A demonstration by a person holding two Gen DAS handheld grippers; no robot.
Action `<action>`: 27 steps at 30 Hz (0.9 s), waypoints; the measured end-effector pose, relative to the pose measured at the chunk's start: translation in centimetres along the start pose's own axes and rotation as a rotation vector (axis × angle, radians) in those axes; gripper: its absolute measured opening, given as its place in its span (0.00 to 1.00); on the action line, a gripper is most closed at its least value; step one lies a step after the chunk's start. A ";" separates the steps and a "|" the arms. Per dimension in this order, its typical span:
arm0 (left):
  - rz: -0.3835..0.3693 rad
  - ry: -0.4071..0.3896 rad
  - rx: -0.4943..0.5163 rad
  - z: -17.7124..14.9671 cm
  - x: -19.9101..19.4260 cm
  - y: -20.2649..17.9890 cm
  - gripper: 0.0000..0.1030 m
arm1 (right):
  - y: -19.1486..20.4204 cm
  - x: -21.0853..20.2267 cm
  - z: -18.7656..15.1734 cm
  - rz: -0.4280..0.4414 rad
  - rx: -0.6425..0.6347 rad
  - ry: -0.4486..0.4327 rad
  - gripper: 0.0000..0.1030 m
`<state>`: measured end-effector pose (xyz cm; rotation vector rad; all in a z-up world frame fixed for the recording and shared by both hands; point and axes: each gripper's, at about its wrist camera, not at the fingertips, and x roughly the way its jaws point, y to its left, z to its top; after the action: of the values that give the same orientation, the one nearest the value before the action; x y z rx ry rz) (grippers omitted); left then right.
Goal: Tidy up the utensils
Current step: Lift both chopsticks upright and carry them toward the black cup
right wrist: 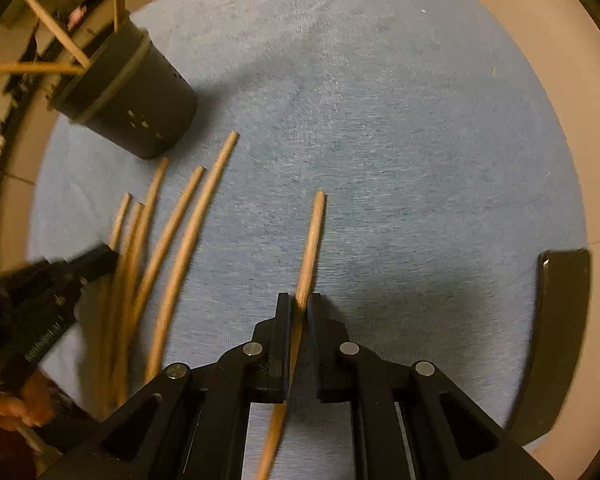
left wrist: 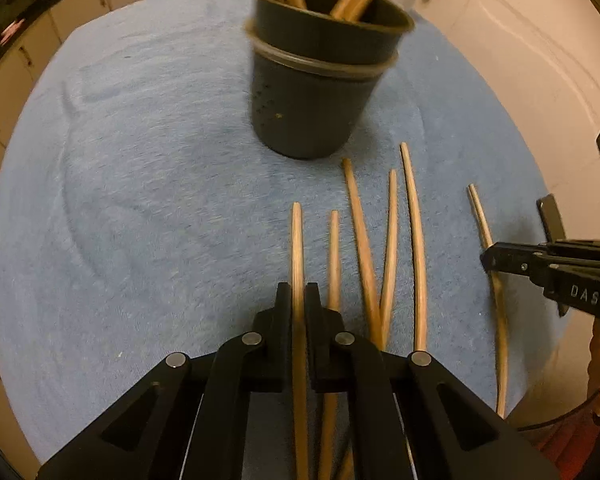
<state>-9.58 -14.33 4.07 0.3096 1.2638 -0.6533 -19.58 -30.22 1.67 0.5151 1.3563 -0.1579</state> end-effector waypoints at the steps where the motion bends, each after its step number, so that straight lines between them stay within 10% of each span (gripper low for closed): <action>1: -0.012 -0.025 -0.019 -0.3 -0.7 0.4 0.06 | 0.0 -0.3 0.0 0.019 0.008 -0.015 0.07; 14: -0.007 -0.304 -0.128 -1.4 -10.8 1.9 0.06 | 2.5 -8.3 -0.5 0.139 -0.060 -0.330 0.07; 27: 0.008 -0.411 -0.103 -1.9 -15.2 1.2 0.06 | 3.8 -12.3 -1.9 0.164 -0.093 -0.487 0.07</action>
<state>-12.65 -8.04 17.75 0.0876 0.8978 -0.6059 -22.51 -28.35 14.22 0.4698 0.8392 -0.0778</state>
